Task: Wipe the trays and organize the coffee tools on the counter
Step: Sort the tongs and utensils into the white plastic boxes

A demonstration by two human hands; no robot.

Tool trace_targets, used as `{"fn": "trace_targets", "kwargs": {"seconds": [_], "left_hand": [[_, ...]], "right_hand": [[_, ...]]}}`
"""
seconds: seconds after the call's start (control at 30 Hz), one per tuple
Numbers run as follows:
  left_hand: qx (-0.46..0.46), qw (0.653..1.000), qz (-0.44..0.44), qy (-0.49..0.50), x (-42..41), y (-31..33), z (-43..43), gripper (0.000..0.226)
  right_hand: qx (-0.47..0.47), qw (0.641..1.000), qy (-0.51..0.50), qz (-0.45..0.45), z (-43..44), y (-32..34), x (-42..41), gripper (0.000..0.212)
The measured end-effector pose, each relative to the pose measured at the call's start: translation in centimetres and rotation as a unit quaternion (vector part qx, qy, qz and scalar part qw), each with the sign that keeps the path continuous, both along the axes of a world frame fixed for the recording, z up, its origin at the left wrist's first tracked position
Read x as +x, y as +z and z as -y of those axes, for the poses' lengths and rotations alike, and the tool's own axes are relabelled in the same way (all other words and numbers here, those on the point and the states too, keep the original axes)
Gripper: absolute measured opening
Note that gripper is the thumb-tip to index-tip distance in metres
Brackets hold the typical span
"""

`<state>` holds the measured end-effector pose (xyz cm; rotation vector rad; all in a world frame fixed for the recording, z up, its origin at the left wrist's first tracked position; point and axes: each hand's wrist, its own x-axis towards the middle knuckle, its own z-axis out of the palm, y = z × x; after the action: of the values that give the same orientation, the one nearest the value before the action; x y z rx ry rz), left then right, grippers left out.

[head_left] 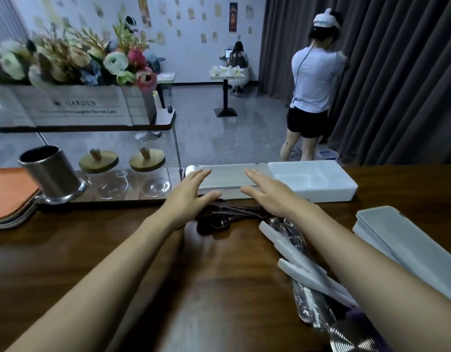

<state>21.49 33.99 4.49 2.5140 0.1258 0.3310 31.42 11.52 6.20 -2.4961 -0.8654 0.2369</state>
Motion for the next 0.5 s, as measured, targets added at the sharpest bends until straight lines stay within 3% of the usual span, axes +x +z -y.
{"fn": "trace_targets", "kwargs": {"seconds": [0.33,0.5], "left_hand": [[0.045,0.996,-0.069,0.027,5.0,-0.9,-2.2,0.083],[0.076,0.991,-0.1,0.039,6.6,-0.7,-2.6,0.087]], "right_hand": [[-0.069,0.994,0.061,0.065,-0.9,-1.7,8.1,0.075],[-0.146,0.985,0.073,0.058,-1.1,-2.4,12.1,0.106]]}}
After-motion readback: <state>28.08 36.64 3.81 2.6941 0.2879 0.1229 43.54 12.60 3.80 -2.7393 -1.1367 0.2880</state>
